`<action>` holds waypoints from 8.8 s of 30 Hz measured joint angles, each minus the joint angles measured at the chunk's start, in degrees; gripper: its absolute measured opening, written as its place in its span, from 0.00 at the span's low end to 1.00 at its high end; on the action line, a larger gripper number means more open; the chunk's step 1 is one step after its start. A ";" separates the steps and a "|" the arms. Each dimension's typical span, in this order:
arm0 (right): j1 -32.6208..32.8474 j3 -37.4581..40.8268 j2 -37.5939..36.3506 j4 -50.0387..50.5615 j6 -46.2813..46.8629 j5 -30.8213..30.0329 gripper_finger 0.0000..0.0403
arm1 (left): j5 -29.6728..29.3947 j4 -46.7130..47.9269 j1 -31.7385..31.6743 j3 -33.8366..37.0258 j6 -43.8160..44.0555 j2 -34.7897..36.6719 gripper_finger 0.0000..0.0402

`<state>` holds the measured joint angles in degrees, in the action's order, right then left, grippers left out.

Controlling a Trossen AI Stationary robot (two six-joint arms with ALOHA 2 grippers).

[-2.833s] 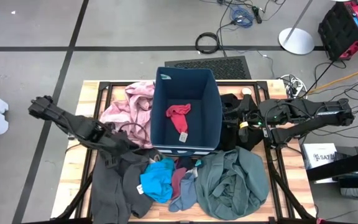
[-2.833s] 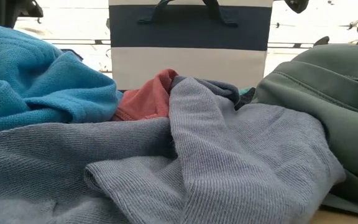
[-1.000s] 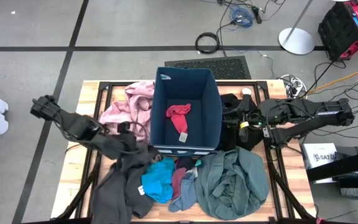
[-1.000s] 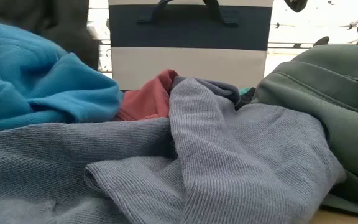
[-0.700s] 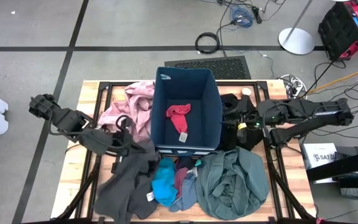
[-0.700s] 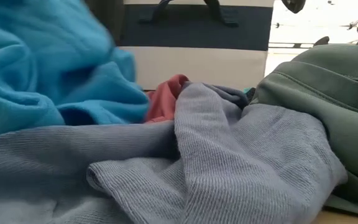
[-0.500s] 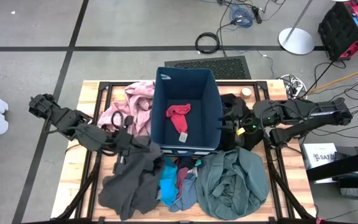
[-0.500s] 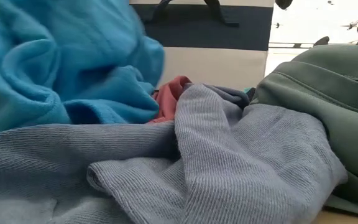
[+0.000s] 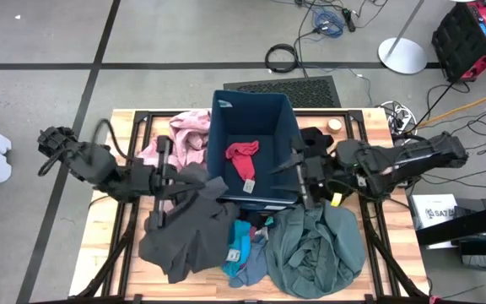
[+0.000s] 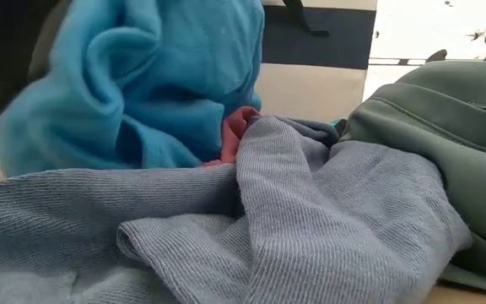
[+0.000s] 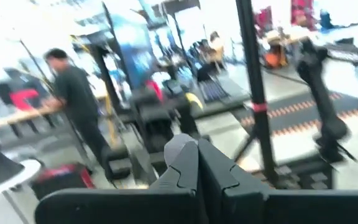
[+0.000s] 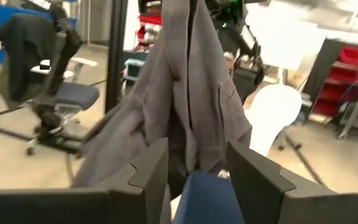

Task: Sort clothes
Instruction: Move the gray cargo shorts to the right of the table, then put the dark blue sock into the blue laundry organizer

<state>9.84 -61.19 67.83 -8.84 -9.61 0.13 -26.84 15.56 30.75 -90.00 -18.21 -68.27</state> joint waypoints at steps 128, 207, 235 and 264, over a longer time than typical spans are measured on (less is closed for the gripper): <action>63.35 -35.74 7.06 43.72 22.57 -78.15 0.01 | -12.54 15.41 -7.49 0.04 -0.05 6.27 0.41; 22.37 -15.87 17.00 80.23 80.58 -9.99 0.58 | -7.33 21.02 -7.46 2.03 11.71 5.66 0.41; 33.56 -36.70 21.13 72.79 55.61 -39.85 0.56 | 1.41 13.52 -1.45 23.87 34.04 5.66 0.41; 25.50 5.55 25.69 1.52 44.53 -35.45 0.56 | -18.26 -17.54 5.26 51.91 38.67 5.55 0.41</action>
<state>35.34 -55.64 93.53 -7.31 34.91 -35.31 -45.10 -1.98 36.01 -38.08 20.46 -62.72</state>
